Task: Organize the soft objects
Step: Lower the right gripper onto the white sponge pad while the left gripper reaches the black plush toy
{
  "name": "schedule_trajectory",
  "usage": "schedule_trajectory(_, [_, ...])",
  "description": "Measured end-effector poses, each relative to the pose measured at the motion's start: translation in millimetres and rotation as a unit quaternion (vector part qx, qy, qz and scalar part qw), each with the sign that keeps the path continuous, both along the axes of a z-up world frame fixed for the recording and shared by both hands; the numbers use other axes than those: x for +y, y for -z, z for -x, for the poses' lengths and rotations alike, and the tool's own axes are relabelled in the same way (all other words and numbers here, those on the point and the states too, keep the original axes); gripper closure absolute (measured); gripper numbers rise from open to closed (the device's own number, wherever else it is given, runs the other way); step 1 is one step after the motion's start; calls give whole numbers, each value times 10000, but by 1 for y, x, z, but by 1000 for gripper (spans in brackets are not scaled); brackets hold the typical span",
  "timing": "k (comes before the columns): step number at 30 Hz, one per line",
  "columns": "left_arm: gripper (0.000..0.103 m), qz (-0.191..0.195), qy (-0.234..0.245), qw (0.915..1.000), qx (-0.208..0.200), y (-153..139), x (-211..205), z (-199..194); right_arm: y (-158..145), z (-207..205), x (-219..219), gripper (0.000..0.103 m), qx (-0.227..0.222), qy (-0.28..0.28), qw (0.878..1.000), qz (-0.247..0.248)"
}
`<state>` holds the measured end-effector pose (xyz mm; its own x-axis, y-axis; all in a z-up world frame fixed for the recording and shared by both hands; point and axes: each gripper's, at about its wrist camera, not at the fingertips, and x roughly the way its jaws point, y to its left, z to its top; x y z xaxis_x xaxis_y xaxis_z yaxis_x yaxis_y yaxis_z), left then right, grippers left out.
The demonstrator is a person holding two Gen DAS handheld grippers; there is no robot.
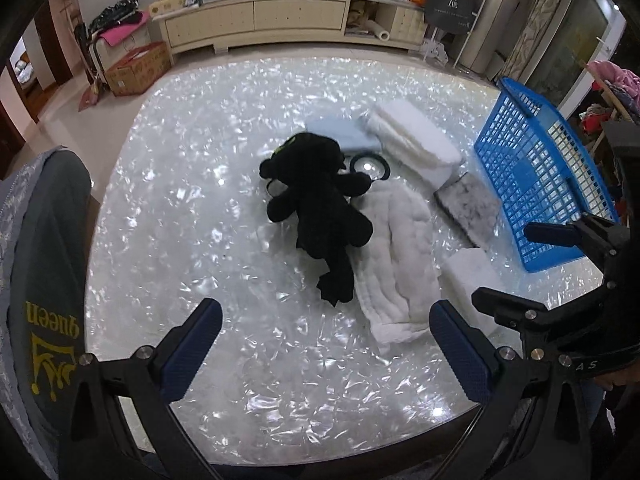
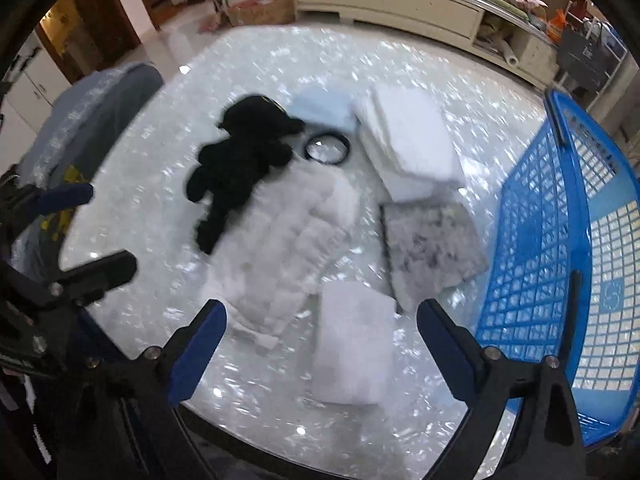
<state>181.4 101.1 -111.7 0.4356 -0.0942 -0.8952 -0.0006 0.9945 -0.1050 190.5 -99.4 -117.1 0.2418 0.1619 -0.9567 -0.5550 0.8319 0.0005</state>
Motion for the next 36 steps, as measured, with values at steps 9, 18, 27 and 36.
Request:
schedule_trajectory(9, [0,111,-12,9997,238,23,3,-26,19,-3,-15,6,334,156,9985,392])
schedule_trajectory(18, [0,71,-105,9996,266,30,11,-65,34,-2,-28,7,534,343,9961,616])
schedule_trajectory(27, [0,-125,-95,9986,497,54,15,-114,54,-6,-35,10,621,409,9951,652])
schedule_trajectory(36, [1,-191,-25,9971,731,82,8,-141,85,-22,-39,22,636,429,9947,680])
